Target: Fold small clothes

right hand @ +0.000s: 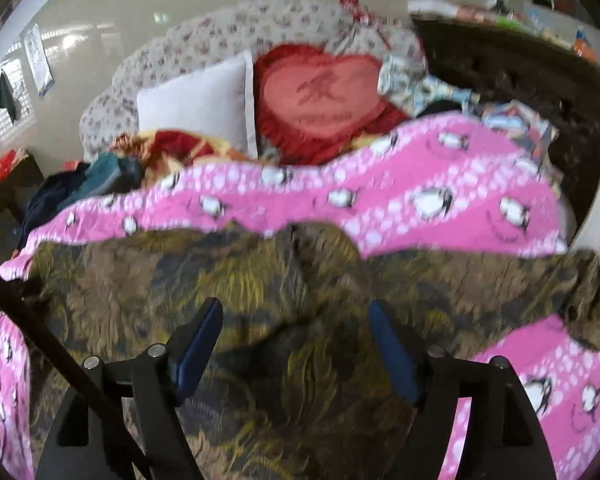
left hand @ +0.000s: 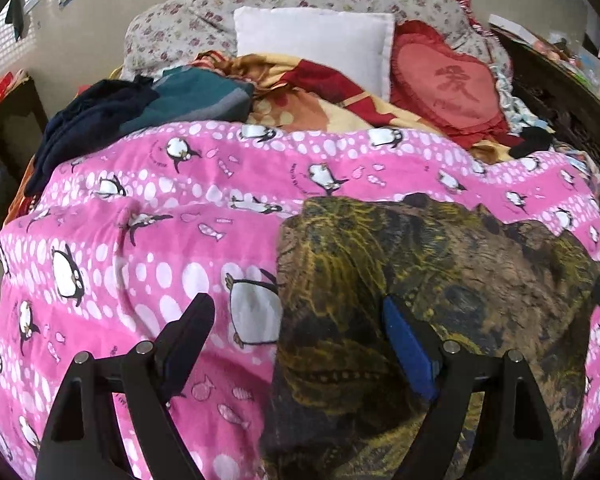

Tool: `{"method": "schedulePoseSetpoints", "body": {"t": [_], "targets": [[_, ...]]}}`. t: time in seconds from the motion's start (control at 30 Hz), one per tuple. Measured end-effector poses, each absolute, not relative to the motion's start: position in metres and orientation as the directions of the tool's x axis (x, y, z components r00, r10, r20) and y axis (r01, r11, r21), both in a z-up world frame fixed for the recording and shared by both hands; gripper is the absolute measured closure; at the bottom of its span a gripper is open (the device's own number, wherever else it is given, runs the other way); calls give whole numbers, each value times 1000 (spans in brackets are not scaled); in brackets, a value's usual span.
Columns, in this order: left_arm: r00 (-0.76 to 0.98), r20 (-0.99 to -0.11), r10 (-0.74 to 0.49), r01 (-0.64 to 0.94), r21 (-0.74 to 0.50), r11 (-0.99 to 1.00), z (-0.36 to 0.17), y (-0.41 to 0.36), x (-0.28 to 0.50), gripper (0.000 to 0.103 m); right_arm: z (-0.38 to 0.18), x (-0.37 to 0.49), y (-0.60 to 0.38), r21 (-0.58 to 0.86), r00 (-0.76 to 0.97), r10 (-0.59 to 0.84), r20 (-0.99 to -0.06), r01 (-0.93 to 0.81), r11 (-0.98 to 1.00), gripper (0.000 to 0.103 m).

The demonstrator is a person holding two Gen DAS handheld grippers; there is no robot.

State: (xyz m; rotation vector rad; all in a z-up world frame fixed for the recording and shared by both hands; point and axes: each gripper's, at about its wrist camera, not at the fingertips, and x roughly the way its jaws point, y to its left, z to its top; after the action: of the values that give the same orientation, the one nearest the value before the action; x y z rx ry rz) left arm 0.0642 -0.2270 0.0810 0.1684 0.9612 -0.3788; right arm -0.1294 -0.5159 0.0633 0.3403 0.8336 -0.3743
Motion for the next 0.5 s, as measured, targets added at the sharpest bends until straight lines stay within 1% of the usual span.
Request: {"method": "schedulePoseSetpoints", "body": {"t": [0.07, 0.1, 0.13, 0.17, 0.2, 0.27, 0.37, 0.4, 0.5], "targets": [[507, -833, -223, 370, -24, 929, 74, -227, 71, 18, 56, -122, -516, 153, 613, -170, -771, 439, 885, 24], [504, -836, -215, 360, -23, 933, 71, -226, 74, 18, 52, -115, -516, 164, 627, -151, -764, 416, 894, 25], [502, -838, -214, 356, -26, 934, 69, -226, 76, 18, 50, -110, -516, 171, 638, -134, -758, 393, 903, 45], [498, -840, -215, 354, -29, 935, 68, -226, 78, 18, 49, -107, -515, 167, 640, -125, -759, 376, 911, 79], [495, -842, -216, 355, -31, 934, 67, -226, 80, 18, 50, -104, -513, 140, 637, -140, -758, 369, 919, 83], [499, -839, -215, 362, -23, 932, 67, -226, 83, 18, 59, -111, -509, 134, 668, -147, -729, 350, 927, 93], [519, -828, -211, 371, -5, 929, 68, -228, 87, 18, 70, -131, -503, 95, 690, -178, -702, 338, 936, 93], [520, -827, -215, 372, -7, 928, 67, -228, 89, 16, 67, -135, -503, 78, 681, -187, -708, 339, 938, 93], [522, -824, -219, 363, -17, 932, 61, -228, 94, 12, 41, -130, -505, 26, 602, -208, -771, 356, 934, 92]]}}
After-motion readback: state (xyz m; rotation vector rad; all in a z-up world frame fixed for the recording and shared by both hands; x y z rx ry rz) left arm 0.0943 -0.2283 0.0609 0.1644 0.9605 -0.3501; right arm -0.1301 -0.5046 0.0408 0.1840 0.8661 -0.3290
